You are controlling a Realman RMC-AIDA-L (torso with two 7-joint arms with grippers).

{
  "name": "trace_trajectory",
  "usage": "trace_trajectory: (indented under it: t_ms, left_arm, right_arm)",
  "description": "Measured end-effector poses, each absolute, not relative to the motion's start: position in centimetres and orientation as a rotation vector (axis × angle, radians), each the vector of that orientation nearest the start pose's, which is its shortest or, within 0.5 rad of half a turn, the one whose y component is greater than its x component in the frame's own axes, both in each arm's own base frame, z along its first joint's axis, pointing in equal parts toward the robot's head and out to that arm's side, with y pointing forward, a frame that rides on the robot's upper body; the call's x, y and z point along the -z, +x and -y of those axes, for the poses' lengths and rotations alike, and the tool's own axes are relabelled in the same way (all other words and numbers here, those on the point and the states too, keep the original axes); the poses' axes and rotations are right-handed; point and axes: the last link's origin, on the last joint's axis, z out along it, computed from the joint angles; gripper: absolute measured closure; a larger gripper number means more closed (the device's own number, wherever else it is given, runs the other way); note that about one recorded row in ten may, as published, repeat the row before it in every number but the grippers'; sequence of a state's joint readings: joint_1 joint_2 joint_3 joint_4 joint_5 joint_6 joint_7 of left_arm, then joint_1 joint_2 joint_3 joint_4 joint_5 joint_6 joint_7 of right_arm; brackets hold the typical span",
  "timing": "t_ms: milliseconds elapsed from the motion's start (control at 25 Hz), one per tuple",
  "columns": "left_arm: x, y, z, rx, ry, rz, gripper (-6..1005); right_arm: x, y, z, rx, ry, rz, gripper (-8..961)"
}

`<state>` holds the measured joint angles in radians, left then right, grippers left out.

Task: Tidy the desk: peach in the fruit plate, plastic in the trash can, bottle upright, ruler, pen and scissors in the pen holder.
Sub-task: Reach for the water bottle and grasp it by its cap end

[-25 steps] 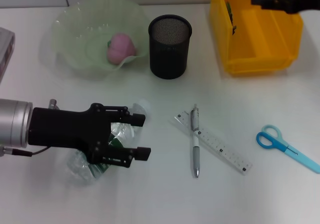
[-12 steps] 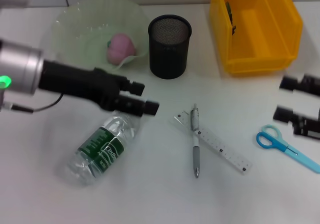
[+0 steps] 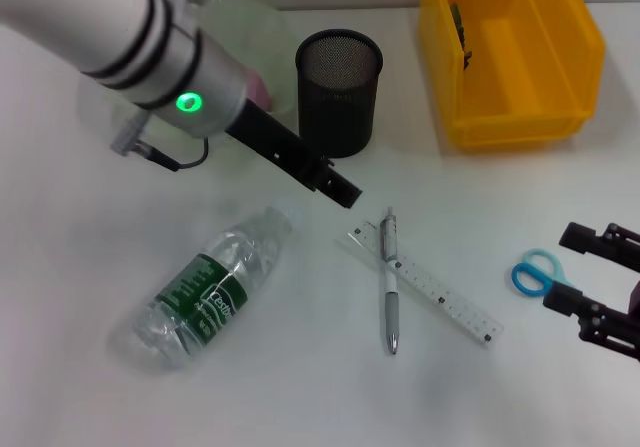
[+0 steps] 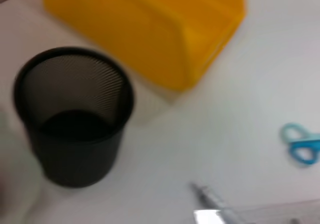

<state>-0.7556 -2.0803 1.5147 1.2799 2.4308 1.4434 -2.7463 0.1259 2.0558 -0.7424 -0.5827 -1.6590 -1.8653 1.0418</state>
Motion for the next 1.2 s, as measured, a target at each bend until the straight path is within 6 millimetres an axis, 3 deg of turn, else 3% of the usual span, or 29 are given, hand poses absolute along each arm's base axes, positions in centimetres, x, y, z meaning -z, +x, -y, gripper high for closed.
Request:
trace_trajectory:
  t_ms: [280, 480, 1200]
  left_arm:
    - [4.9, -12.1, -37.2, -0.370, -2.597, 0.920, 204]
    - [5.7, -14.0, -37.5, -0.420, -2.554, 0.960, 204]
    - [7.5, -16.1, -37.2, -0.504, -2.547, 0.946, 231]
  right_arm:
    - [-2.3, 32.1, -19.6, -1.096, -2.483, -0.531, 252]
    - [-2.2, 32.0, -19.7, -1.099, -2.483, -0.527, 252]
    - [-1.6, 31.9, -20.1, -1.096, -2.485, -0.545, 252]
